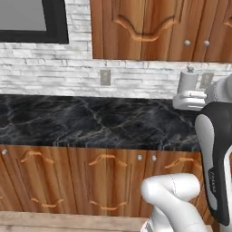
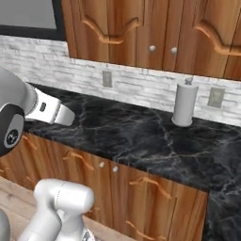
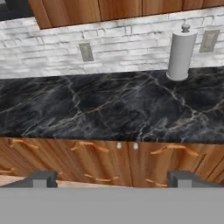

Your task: Close all open cabinet doors.

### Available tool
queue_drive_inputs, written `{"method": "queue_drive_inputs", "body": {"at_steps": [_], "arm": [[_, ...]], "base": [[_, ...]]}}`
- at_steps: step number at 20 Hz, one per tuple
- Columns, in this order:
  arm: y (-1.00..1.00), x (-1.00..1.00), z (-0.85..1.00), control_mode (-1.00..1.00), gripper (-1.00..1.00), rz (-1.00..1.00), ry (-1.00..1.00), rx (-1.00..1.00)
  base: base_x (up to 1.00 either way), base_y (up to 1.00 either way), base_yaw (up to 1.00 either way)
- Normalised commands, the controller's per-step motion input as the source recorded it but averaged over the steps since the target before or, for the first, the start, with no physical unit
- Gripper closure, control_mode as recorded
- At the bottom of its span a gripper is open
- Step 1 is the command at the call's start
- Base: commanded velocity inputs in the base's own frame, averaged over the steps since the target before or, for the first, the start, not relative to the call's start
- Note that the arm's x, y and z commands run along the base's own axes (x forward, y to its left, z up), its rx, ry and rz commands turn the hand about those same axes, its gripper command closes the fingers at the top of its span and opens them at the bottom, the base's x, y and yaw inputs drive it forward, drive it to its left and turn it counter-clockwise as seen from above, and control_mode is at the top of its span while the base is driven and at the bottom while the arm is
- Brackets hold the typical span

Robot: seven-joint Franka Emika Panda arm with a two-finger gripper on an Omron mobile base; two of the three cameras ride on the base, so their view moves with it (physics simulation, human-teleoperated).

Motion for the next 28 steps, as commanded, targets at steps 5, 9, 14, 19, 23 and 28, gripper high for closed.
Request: {"method": "queue_drive_inputs", "body": {"at_steps": [5, 9, 14, 19, 23, 28], "arm": [[0.00, 0.00, 0.00, 1.00, -1.00, 0.00, 0.00, 0.00], [0.00, 0.00, 0.00, 1.00, -1.00, 0.00, 0.00, 0.00], [0.00, 0.00, 0.00, 1.00, -1.00, 0.00, 0.00, 0.00], [0.00, 0.00, 0.00, 1.00, -1.00, 0.00, 0.00, 0.00], [0.00, 0.00, 0.00, 1.00, -1.00, 0.00, 0.00, 0.00], [0.00, 0.00, 0.00, 1.00, -1.00, 0.00, 0.00, 0.00]], "base": [[0.44, 0.50, 0.61], [0.22, 0.46, 0.68], [0.37, 0.51, 0.65], [0.62, 0.60, 0.57], [0.98, 0.74, 0.41], [1.00, 0.80, 0.27]]}}
